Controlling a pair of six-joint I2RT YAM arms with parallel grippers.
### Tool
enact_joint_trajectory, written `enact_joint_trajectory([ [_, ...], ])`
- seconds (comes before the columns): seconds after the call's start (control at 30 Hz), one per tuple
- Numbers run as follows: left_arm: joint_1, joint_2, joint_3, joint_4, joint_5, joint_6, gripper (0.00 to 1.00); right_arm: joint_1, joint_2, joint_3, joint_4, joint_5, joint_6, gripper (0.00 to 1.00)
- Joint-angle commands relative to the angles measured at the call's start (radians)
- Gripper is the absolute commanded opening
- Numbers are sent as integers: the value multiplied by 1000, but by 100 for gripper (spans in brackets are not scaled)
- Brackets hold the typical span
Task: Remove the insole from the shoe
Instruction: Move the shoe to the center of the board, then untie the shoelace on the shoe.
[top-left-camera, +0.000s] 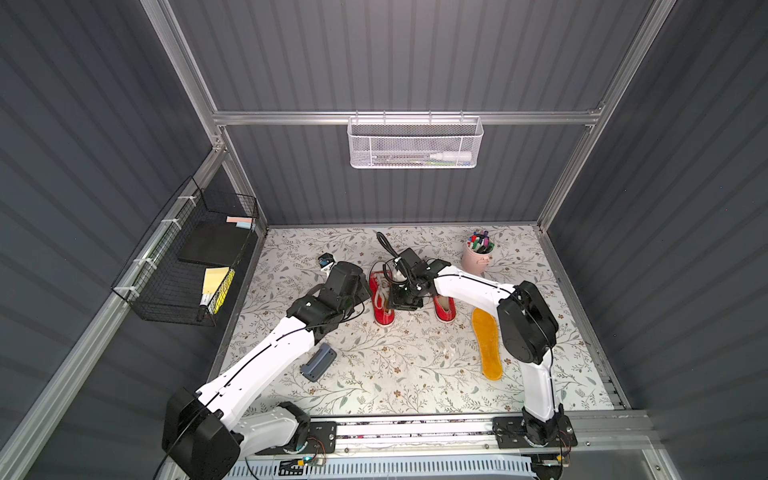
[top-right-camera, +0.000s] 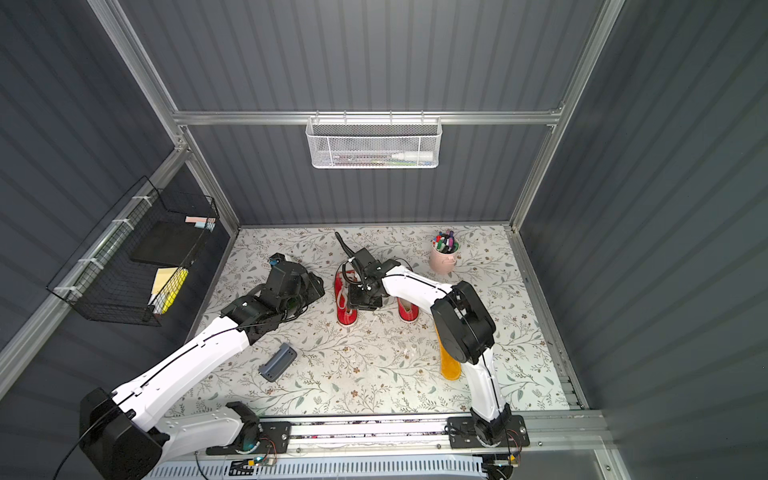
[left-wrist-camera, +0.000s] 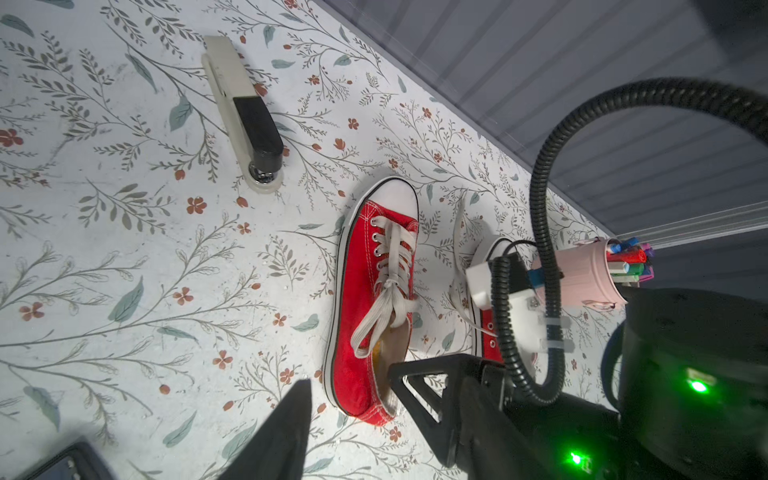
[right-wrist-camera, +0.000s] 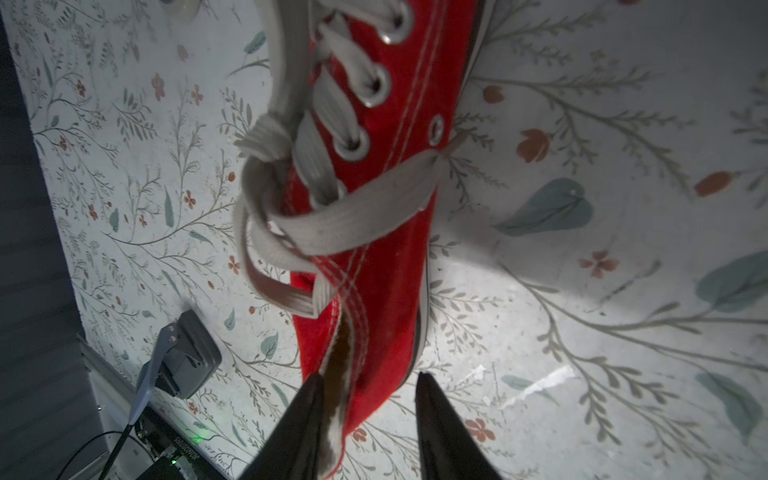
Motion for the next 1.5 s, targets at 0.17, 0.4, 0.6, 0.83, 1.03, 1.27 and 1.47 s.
enact_joint_trajectory([
  [0.17,0,-5,-31,-35,-13,-6,60,5,37,78,-84,2,2,8],
  [0.4,11,11,-162,73,111,-15,66,26,-150,-163,-104,-68,-7,3],
  [0.6,13,47,-243,187,225,-26,67,81,-306,-357,-166,-77,-41,6],
  [0.83,13,75,-319,295,342,-24,66,98,-408,-457,-228,-143,-151,43],
  [1.03,13,89,-332,314,366,-21,66,73,-639,-463,-183,-6,-386,62],
  [1.27,13,75,-356,306,372,-20,66,69,-672,-570,-13,42,-997,61],
  [1.47,13,44,-375,275,354,-24,66,67,-459,-459,-57,58,-1246,57],
])
